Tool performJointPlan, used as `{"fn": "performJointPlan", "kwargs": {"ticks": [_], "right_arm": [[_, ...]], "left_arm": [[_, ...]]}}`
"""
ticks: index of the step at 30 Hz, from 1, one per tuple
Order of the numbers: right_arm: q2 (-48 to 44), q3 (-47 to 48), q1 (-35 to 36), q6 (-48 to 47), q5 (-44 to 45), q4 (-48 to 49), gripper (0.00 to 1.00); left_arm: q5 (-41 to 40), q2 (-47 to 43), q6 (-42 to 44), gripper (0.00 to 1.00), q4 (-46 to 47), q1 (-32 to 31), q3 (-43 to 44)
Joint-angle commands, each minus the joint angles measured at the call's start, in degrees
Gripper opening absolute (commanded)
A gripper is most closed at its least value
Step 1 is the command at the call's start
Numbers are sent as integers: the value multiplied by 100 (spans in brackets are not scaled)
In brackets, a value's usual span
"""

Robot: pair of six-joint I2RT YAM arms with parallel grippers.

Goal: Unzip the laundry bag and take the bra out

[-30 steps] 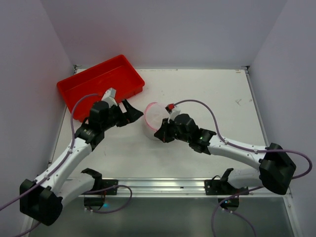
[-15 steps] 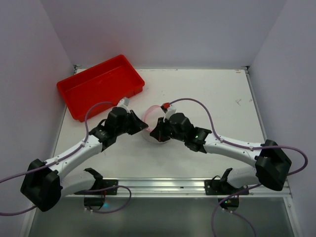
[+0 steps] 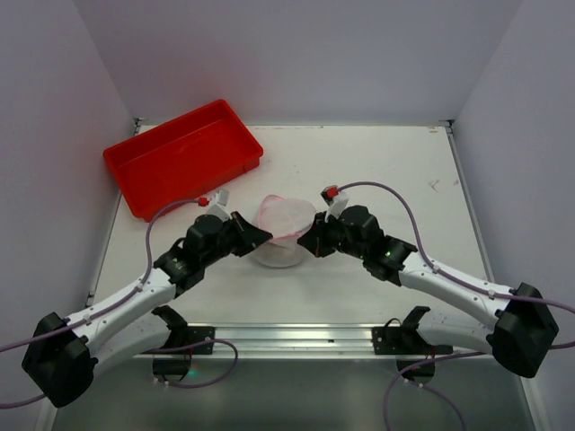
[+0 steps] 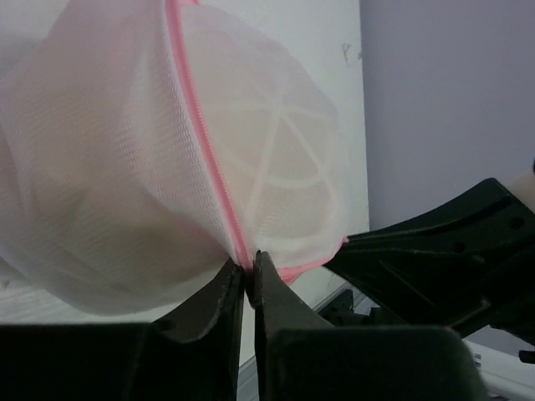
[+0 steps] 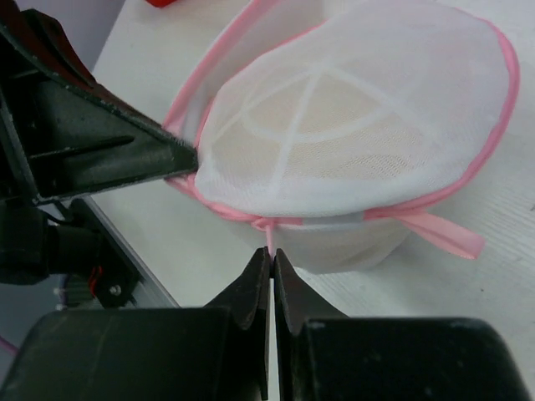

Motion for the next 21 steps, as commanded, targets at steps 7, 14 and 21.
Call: {"fn": "performJointPlan", "kwargs": {"ticks": [7, 14, 21], "right_arm": [[46, 566, -357, -1304, 473, -1730, 33], [-534, 1408, -321, -1366, 473, -2680, 80], [-157, 2227, 310, -1900, 815, -2875, 84]], "left_arm": [[-1240, -468, -1093, 86, 519, -1556, -946], [-2258, -1224, -435, 93, -1256, -1538, -6], [-2751, -1348, -275, 84, -1838, -1416, 171]]}}
